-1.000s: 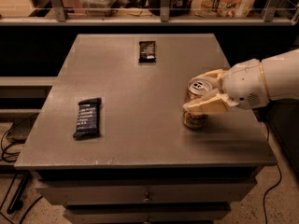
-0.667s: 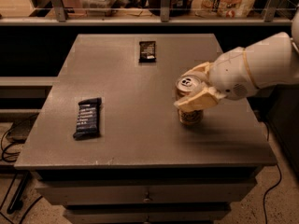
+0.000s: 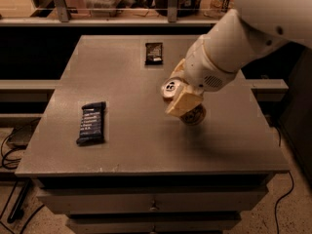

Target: Knock orange can over

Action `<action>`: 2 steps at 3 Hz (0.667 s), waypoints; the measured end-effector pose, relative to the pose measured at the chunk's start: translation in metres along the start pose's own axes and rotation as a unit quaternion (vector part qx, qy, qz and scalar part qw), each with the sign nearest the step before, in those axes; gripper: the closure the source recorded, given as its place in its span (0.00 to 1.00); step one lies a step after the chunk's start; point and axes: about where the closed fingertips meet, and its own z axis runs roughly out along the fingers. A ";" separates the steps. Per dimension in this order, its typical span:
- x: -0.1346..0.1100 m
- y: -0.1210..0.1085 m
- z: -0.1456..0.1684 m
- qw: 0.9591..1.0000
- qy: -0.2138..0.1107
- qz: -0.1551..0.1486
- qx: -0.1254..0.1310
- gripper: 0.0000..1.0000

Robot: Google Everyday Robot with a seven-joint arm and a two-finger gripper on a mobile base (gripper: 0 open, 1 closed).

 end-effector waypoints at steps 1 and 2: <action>0.010 -0.003 0.021 0.996 0.085 -0.028 -0.008 0.82; 0.023 -0.015 0.033 0.992 0.125 -0.030 -0.012 0.59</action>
Offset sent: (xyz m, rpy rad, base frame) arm 0.0455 -0.0102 -0.0533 -0.3265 0.0476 -0.0207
